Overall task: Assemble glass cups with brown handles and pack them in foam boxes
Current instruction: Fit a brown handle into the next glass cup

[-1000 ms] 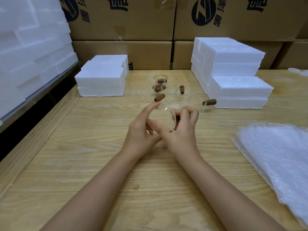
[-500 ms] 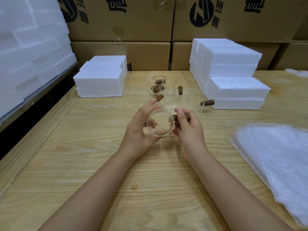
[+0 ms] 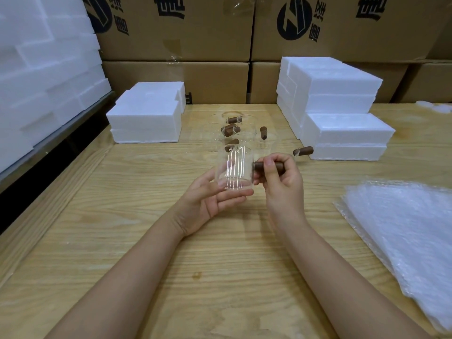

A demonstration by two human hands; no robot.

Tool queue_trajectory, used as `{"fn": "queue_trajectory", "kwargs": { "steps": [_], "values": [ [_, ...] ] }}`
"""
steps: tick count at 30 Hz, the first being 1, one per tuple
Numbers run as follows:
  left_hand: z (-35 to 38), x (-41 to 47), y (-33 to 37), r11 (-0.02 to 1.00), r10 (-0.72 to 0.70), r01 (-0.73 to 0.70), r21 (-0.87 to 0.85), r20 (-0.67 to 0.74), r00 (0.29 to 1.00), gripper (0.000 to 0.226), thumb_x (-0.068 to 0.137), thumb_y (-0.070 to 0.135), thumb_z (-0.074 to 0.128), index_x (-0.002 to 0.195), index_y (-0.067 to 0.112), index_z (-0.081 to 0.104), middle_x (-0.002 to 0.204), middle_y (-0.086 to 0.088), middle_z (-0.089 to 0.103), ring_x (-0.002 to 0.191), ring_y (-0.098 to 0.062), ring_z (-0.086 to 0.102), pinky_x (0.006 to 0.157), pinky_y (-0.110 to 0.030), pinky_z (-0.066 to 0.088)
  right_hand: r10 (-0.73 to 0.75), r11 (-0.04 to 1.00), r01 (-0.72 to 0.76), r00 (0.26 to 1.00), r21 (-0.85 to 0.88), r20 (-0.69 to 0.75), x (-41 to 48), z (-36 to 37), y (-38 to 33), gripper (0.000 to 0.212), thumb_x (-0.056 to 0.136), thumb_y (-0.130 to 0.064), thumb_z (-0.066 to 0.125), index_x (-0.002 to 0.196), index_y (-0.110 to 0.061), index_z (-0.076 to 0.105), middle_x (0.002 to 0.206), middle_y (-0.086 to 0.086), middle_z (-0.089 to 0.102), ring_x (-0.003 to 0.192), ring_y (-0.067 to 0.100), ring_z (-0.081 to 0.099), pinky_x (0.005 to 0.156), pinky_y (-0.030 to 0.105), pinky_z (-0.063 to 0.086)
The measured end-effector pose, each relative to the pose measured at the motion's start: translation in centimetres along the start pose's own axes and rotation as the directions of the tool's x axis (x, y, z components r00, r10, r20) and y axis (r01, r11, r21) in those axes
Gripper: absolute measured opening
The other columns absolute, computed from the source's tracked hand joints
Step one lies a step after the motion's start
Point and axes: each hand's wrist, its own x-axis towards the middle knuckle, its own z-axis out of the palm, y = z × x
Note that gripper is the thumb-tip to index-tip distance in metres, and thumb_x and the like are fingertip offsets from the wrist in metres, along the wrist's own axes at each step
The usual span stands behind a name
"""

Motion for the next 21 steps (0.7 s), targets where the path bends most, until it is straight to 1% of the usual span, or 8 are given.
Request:
{"fn": "queue_trajectory", "kwargs": {
  "steps": [4, 6, 10, 12, 14, 16, 17, 21],
  "values": [
    [-0.1, 0.0, 0.2, 0.988, -0.010, 0.018, -0.151, 0.056, 0.998, 0.072, 0.067, 0.032, 0.084, 0.129, 0.009, 0.056, 0.129, -0.029, 0.057, 0.122, -0.042, 0.055, 0.100, -0.039, 0.048, -0.049, 0.999, 0.050, 0.998, -0.019, 0.040, 0.0, -0.1, -0.2, 0.015, 0.097, -0.006, 0.050, 0.085, -0.015, 0.053, 0.072, -0.004, 0.062, 0.062, 0.007, 0.059, 0.061, 0.020, 0.049],
    [-0.3, 0.0, 0.4, 0.978, -0.033, 0.051, -0.204, 0.091, 0.995, 0.082, 0.066, 0.032, 0.084, 0.137, 0.011, 0.049, 0.135, -0.031, 0.051, 0.125, -0.043, 0.052, 0.102, -0.039, 0.047, -0.074, 0.996, 0.077, 0.995, -0.043, 0.071, -0.1, -0.2, -0.3, 0.015, 0.097, -0.006, 0.050, 0.086, -0.016, 0.054, 0.071, -0.007, 0.064, 0.063, 0.006, 0.060, 0.063, 0.019, 0.049],
    [-0.3, 0.0, 0.4, 0.983, -0.018, 0.025, -0.182, 0.042, 0.999, 0.094, 0.063, 0.029, 0.087, 0.142, 0.012, 0.041, 0.133, -0.033, 0.052, 0.121, -0.043, 0.055, 0.096, -0.038, 0.051, -0.108, 0.992, 0.114, 0.989, -0.059, 0.099, -0.2, 0.0, -0.4, 0.012, 0.095, -0.004, 0.052, 0.091, -0.015, 0.054, 0.072, -0.008, 0.063, 0.064, 0.006, 0.061, 0.063, 0.018, 0.049],
    [-0.3, 0.0, 0.5, 0.983, -0.011, 0.017, -0.180, 0.035, 0.999, 0.095, 0.061, 0.026, 0.088, 0.142, 0.013, 0.041, 0.132, -0.031, 0.053, 0.121, -0.043, 0.055, 0.097, -0.038, 0.050, -0.086, 0.995, 0.087, 0.996, -0.039, 0.027, -0.6, 0.2, -0.4, 0.015, 0.094, -0.007, 0.055, 0.101, -0.020, 0.051, 0.081, -0.008, 0.062, 0.068, 0.009, 0.063, 0.065, 0.019, 0.050],
    [-0.3, 0.0, 0.5, 0.984, -0.008, 0.012, -0.176, 0.027, 1.000, 0.095, 0.060, 0.024, 0.089, 0.142, 0.015, 0.042, 0.131, -0.030, 0.055, 0.121, -0.042, 0.055, 0.098, -0.038, 0.050, -0.032, 0.998, 0.024, 0.990, -0.061, -0.140, -1.2, 0.4, -0.2, 0.026, 0.092, -0.022, 0.060, 0.111, -0.027, 0.043, 0.099, -0.006, 0.056, 0.076, 0.012, 0.065, 0.067, 0.017, 0.048],
    [-0.3, 0.1, 0.4, 0.987, 0.004, 0.000, -0.158, 0.025, 1.000, 0.095, 0.060, 0.025, 0.089, 0.142, 0.016, 0.041, 0.130, -0.027, 0.057, 0.122, -0.041, 0.055, 0.099, -0.038, 0.049, -0.019, 0.993, -0.016, 0.956, -0.117, -0.294, -2.1, 0.9, 0.0, 0.039, 0.086, -0.036, 0.064, 0.112, -0.031, 0.037, 0.107, -0.002, 0.048, 0.080, 0.005, 0.062, 0.067, 0.012, 0.045],
    [-0.2, 0.1, 0.3, 0.988, 0.013, -0.010, -0.151, 0.017, 1.000, 0.095, 0.060, 0.025, 0.089, 0.142, 0.016, 0.041, 0.129, -0.024, 0.059, 0.121, -0.039, 0.056, 0.100, -0.038, 0.049, -0.038, 0.990, -0.006, 0.949, -0.139, -0.314, -2.6, 1.2, 0.1, 0.044, 0.081, -0.039, 0.067, 0.111, -0.031, 0.035, 0.108, -0.001, 0.046, 0.079, 0.000, 0.059, 0.067, 0.011, 0.044],
    [0.0, 0.1, 0.2, 0.994, 0.025, -0.029, -0.105, -0.045, 0.999, 0.107, 0.057, 0.027, 0.091, 0.145, 0.010, 0.033, 0.125, -0.019, 0.063, 0.118, -0.031, 0.060, 0.106, -0.041, 0.043, -0.114, 0.961, 0.075, 0.985, -0.265, -0.132, -4.5, 2.8, 0.7, 0.051, 0.076, -0.028, 0.077, 0.107, -0.027, 0.036, 0.104, -0.001, 0.047, 0.092, 0.008, 0.053, 0.083, 0.011, 0.039]
  ]
}}
